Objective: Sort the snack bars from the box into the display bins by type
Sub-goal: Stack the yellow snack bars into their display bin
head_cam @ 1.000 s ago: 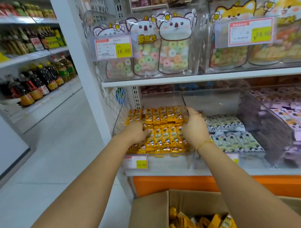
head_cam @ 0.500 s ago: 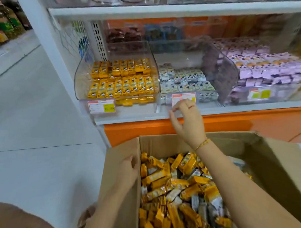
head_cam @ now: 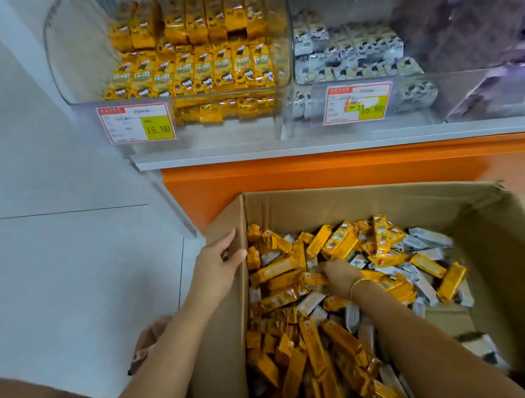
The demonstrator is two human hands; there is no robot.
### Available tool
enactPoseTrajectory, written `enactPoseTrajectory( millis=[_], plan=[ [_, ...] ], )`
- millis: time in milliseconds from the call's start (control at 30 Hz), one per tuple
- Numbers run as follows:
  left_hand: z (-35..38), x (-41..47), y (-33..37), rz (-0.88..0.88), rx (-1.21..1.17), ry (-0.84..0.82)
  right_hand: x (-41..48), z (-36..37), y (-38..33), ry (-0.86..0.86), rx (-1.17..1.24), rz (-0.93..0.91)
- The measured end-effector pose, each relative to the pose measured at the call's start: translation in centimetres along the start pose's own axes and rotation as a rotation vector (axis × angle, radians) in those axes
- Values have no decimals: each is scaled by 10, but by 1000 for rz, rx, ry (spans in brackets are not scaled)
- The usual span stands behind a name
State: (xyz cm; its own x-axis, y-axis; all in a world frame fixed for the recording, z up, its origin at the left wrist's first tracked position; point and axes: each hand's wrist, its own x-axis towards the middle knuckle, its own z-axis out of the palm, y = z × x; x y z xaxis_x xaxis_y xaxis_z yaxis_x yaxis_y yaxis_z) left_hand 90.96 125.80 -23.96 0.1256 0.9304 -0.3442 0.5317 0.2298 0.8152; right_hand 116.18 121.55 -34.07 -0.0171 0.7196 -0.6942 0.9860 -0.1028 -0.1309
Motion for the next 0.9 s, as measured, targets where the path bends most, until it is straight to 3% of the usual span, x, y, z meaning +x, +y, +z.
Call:
enactPoseTrajectory(
  millis=[167, 333, 533, 667, 733, 900],
  plan=[
    [2, 2, -3, -2, -29, 1, 16, -4, -2, 46, 325, -64],
    [-2, 2, 0, 1, -32, -15, 21, 4, -9, 238, 818, 33],
    [-3, 2, 1, -5, -51, -26, 22, 5, -25, -25, 943, -99],
    [-3, 2, 0, -4, -66, -25, 24, 4, -29, -61, 978, 11],
    [-3, 2, 0, -3, -61, -26, 27, 1, -28, -93, 883, 91],
    [-5, 1, 2, -4, -42, -32, 28, 3, -28, -147, 856, 51]
  ],
)
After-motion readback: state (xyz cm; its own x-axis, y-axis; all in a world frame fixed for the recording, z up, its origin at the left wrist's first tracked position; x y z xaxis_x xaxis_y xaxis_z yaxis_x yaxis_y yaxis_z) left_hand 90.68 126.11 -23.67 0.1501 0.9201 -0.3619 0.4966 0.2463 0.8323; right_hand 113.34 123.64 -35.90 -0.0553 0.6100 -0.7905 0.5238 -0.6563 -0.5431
